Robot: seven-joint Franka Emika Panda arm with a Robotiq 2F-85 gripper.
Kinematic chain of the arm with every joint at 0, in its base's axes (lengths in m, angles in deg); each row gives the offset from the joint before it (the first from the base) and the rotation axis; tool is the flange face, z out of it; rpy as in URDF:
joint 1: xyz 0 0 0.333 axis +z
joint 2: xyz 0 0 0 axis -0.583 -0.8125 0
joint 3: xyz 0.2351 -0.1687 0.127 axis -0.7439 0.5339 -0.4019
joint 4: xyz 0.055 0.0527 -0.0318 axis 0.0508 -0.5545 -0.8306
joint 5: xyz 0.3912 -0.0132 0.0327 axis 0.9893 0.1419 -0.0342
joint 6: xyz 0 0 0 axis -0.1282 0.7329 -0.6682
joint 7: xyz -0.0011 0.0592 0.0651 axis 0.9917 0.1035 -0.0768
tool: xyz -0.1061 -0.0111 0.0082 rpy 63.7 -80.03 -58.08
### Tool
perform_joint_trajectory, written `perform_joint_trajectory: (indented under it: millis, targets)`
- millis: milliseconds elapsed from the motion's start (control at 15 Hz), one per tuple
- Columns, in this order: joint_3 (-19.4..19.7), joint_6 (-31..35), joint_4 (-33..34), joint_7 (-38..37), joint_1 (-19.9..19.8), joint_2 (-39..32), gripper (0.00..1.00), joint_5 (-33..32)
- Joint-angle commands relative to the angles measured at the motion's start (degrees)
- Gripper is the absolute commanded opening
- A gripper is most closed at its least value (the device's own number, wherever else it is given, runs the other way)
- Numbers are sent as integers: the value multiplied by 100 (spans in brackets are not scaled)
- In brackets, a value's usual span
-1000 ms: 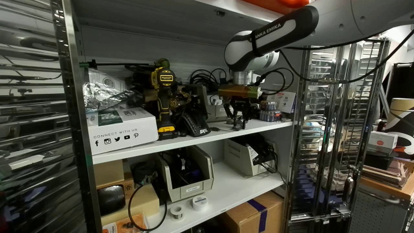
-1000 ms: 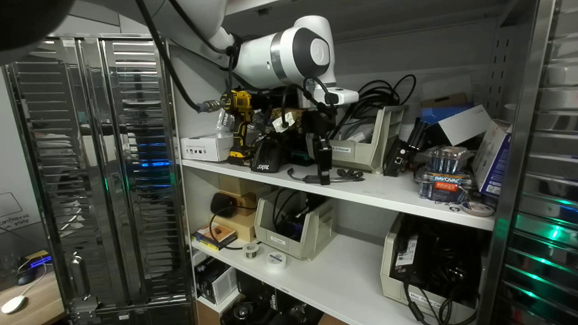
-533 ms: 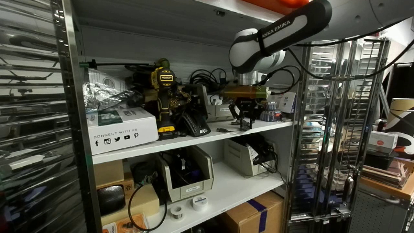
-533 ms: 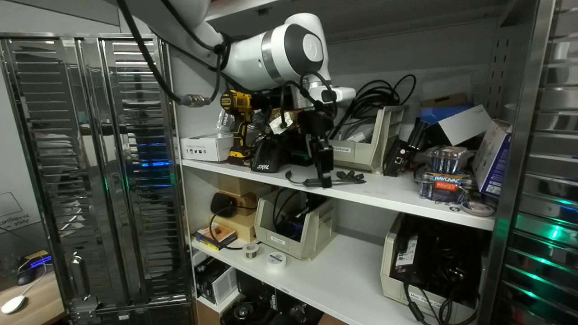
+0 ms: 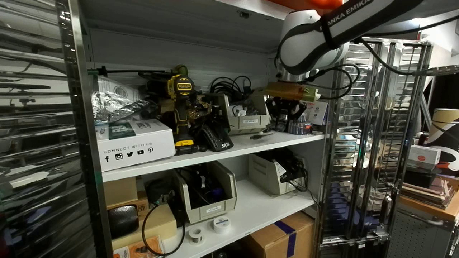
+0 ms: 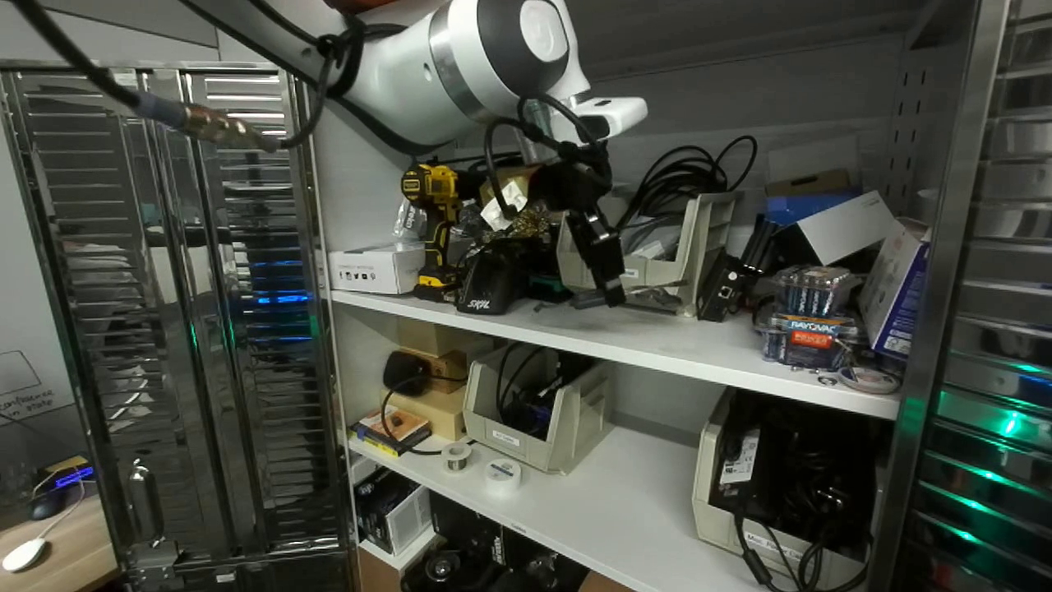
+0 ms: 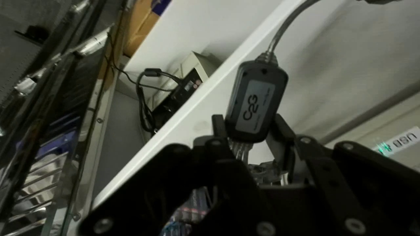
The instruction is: Put the grey cable inside the tool box
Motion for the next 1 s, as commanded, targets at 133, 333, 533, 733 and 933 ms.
perform_joint_trajectory:
  millis: [133,333,533,733,933]
  targets:
    - [-65,1872,-585,-441,-84,358,22,-335]
    - [-90,2613,-588,-514,-78,311,22,-247]
    - [-63,3128,-479,-569,-10,256,22,-206]
    - [-66,3531,-337,-602,4,185,22,-202]
    - [-30,3838,-156,-772,10,44,22,-387]
